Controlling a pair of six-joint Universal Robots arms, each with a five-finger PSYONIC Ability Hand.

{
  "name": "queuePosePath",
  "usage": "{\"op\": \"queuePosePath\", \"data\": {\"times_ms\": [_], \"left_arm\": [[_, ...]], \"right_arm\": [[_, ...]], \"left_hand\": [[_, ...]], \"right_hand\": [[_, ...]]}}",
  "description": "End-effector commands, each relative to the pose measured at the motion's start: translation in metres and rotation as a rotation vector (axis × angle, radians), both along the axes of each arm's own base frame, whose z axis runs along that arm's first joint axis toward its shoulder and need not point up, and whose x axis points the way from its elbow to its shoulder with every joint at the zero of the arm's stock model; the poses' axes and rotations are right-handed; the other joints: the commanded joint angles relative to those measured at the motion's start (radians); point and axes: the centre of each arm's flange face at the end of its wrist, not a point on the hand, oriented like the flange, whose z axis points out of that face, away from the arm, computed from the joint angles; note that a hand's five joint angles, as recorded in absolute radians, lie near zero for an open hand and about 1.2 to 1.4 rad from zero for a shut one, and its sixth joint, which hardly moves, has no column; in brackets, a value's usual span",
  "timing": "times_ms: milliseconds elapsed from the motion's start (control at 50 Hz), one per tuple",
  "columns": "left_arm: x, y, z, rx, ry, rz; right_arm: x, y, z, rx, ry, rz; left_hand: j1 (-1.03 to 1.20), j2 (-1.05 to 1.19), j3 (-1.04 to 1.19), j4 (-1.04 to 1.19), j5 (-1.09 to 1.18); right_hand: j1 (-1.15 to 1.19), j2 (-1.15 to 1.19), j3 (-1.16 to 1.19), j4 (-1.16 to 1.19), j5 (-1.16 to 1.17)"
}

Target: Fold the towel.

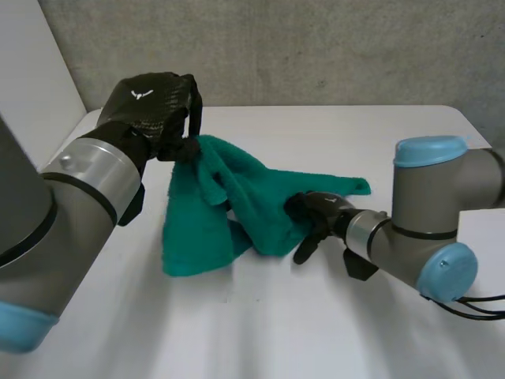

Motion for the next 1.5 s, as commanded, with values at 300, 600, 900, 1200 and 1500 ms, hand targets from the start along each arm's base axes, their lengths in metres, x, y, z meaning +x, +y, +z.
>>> {"op": "queuePosePath", "data": {"times_ms": [300, 600, 900, 1200, 1500], "left_arm": [[0.024, 0.004, 0.040, -0.073, 0.142, 0.054], [0.046, -0.012, -0.002, 0.050, 0.094, 0.102], [0.064, -0.057, -0.044, 0.140, 0.051, 0.212], [0.061, -0.051, -0.035, 0.113, 0.065, 0.195], [0.063, -0.053, -0.037, 0.116, 0.066, 0.201]], "right_arm": [[0.001, -0.022, 0.054, -0.281, -0.054, -0.155], [-0.066, -0.003, 0.182, -0.657, 0.166, -0.136], [-0.046, 0.068, 0.047, -0.238, 0.277, 0.085], [-0.010, 0.064, 0.001, -0.090, 0.164, 0.152], [0.013, 0.034, -0.016, -0.121, 0.162, 0.163]], "left_hand": [[0.253, 0.200, 0.211, 0.205, 0.270], [0.253, 0.200, 0.211, 0.205, 0.270], [0.253, 0.200, 0.211, 0.205, 0.270], [0.253, 0.200, 0.211, 0.205, 0.270], [0.253, 0.200, 0.211, 0.205, 0.270]], "right_hand": [[1.041, 0.981, 0.990, 0.997, 0.993], [1.041, 0.981, 0.990, 0.997, 0.993], [0.414, 0.354, 0.363, 0.370, 0.366], [0.302, 0.242, 0.251, 0.258, 0.254], [0.417, 0.357, 0.366, 0.373, 0.369]]}}
